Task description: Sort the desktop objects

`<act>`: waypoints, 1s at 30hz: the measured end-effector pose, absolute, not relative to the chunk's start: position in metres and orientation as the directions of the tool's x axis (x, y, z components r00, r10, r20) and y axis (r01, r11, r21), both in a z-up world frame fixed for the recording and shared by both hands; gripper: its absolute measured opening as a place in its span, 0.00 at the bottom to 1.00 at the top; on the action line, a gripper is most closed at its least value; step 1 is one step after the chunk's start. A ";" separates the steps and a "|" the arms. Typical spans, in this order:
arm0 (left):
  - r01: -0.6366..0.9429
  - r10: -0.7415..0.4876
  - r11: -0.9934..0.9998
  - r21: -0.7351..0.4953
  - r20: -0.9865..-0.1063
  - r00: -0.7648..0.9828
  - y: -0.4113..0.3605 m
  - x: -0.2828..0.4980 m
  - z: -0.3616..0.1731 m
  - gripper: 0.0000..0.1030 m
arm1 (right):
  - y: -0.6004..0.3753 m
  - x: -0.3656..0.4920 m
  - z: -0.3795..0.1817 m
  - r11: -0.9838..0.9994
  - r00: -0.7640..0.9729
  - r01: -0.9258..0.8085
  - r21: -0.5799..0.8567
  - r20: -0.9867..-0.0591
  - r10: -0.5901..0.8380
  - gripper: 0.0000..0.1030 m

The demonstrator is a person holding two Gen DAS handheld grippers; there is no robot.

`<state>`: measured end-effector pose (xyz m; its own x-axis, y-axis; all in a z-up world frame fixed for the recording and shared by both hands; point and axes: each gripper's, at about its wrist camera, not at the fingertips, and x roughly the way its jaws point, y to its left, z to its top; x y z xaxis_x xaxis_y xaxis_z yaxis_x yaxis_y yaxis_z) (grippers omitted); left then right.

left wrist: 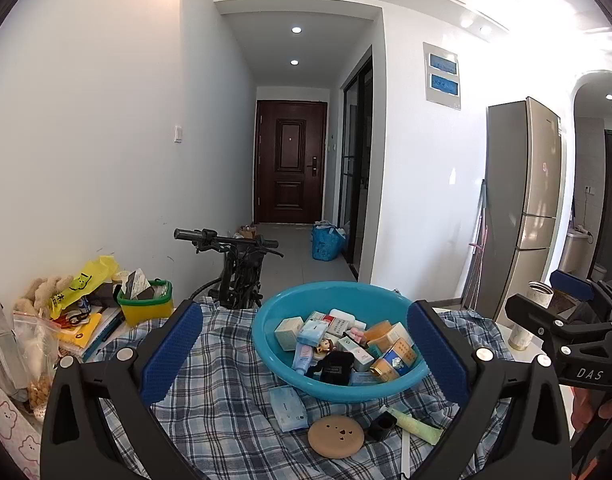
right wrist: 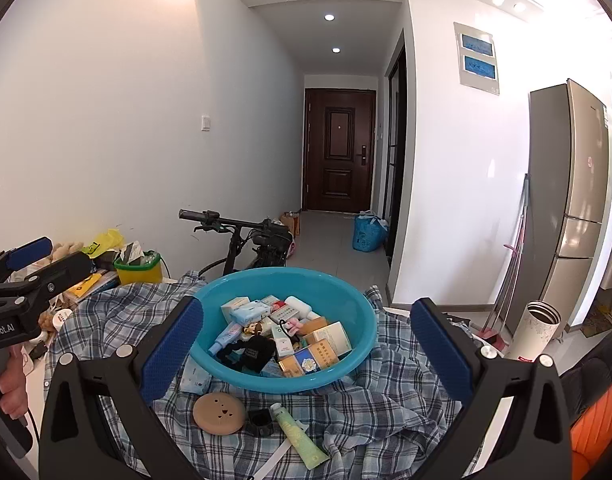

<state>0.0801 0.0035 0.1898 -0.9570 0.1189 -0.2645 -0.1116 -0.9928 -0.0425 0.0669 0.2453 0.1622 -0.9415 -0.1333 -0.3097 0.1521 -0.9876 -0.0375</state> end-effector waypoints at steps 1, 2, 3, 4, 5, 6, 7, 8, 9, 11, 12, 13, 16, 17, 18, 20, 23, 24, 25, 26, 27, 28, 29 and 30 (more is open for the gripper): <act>-0.111 0.116 -0.993 -0.036 -0.259 -0.959 0.005 0.082 0.188 1.00 | 0.246 0.070 0.161 -0.987 -0.942 0.154 -0.035 -0.306 -0.136 1.00; -0.114 0.119 -0.993 -0.032 -0.258 -0.959 0.006 0.084 0.185 1.00 | 0.246 0.073 0.160 -0.987 -0.944 0.154 -0.036 -0.300 -0.136 1.00; -0.117 0.121 -0.993 -0.032 -0.258 -0.958 0.006 0.086 0.183 1.00 | 0.246 0.077 0.159 -0.988 -0.947 0.152 -0.037 -0.292 -0.135 1.00; -0.118 0.123 -0.992 -0.033 -0.259 -0.958 0.007 0.088 0.179 1.00 | 0.246 0.080 0.158 -0.987 -0.949 0.152 -0.042 -0.284 -0.134 1.00; -0.121 0.126 -0.992 -0.035 -0.260 -0.957 0.007 0.090 0.176 1.00 | 0.246 0.083 0.156 -0.987 -0.951 0.153 -0.048 -0.279 -0.134 1.00; -0.125 0.131 -0.991 -0.036 -0.263 -0.956 0.008 0.091 0.173 1.00 | 0.245 0.086 0.155 -0.987 -0.953 0.153 -0.054 -0.273 -0.133 1.00; -0.131 0.136 -0.991 -0.037 -0.267 -0.954 0.008 0.092 0.169 1.00 | 0.245 0.090 0.153 -0.987 -0.955 0.152 -0.058 -0.265 -0.131 1.00; -0.133 0.138 -0.990 -0.036 -0.273 -0.952 0.009 0.093 0.164 1.00 | 0.245 0.093 0.151 -0.986 -0.956 0.153 -0.060 -0.260 -0.133 1.00; -0.134 0.139 -0.990 -0.037 -0.277 -0.951 0.009 0.095 0.159 1.00 | 0.245 0.095 0.149 -0.986 -0.956 0.156 -0.061 -0.259 -0.135 1.00; -0.134 0.140 -0.990 -0.039 -0.288 -0.948 0.010 0.096 0.149 1.00 | 0.248 0.098 0.143 -0.986 -0.955 0.159 -0.053 -0.260 -0.140 1.00; -0.133 0.139 -0.990 -0.040 -0.294 -0.946 0.011 0.096 0.144 1.00 | 0.249 0.099 0.140 -0.986 -0.956 0.157 -0.048 -0.259 -0.139 1.00; -0.133 0.139 -0.990 -0.040 -0.300 -0.944 0.011 0.097 0.138 1.00 | 0.250 0.100 0.137 -0.987 -0.956 0.155 -0.045 -0.258 -0.139 1.00; -0.135 0.142 -0.990 -0.044 -0.315 -0.938 0.012 0.096 0.122 1.00 | 0.254 0.101 0.125 -0.988 -0.953 0.152 -0.028 -0.270 -0.139 1.00; -0.135 0.143 -0.990 -0.046 -0.317 -0.937 0.012 0.097 0.117 1.00 | 0.255 0.101 0.120 -0.989 -0.952 0.149 -0.023 -0.274 -0.137 1.00; -0.141 0.148 -0.989 -0.046 -0.321 -0.935 0.012 0.098 0.113 1.00 | 0.256 0.101 0.117 -0.989 -0.951 0.146 -0.023 -0.279 -0.134 1.00; -0.144 0.147 -0.989 -0.035 -0.327 -0.933 0.013 0.098 0.104 1.00 | 0.259 0.101 0.109 -0.990 -0.950 0.141 -0.022 -0.284 -0.129 1.00; -0.141 0.145 -0.989 -0.036 -0.327 -0.934 0.013 0.099 0.093 1.00 | 0.262 0.099 0.096 -0.990 -0.949 0.138 -0.013 -0.289 -0.128 1.00; -0.142 0.147 -0.989 -0.039 -0.328 -0.933 0.013 0.099 0.089 1.00 | 0.262 0.099 0.092 -0.990 -0.948 0.138 -0.011 -0.290 -0.129 1.00; -0.143 0.149 -0.989 -0.040 -0.329 -0.933 0.013 0.098 0.086 1.00 | 0.263 0.098 0.088 -0.990 -0.948 0.140 -0.012 -0.290 -0.130 1.00; -0.143 0.148 -0.989 -0.038 -0.327 -0.933 0.013 0.099 0.082 1.00 | 0.263 0.098 0.084 -0.990 -0.948 0.141 -0.013 -0.291 -0.132 1.00; -0.143 0.147 -0.989 -0.035 -0.325 -0.934 0.014 0.099 0.079 1.00 | 0.263 0.098 0.080 -0.989 -0.946 0.146 -0.012 -0.293 -0.136 1.00; -0.144 0.146 -0.989 -0.033 -0.321 -0.936 0.014 0.100 0.075 1.00 | 0.264 0.097 0.075 -0.987 -0.943 0.160 -0.005 -0.295 -0.152 1.00; -0.145 0.147 -0.989 -0.031 -0.317 -0.937 0.014 0.101 0.072 1.00 | 0.265 0.097 0.071 -0.986 -0.943 0.168 0.000 -0.293 -0.161 1.00; -0.148 0.151 -0.988 -0.034 -0.316 -0.937 0.014 0.102 0.070 1.00 | 0.266 0.098 0.067 -0.986 -0.945 0.168 0.001 -0.284 -0.162 1.00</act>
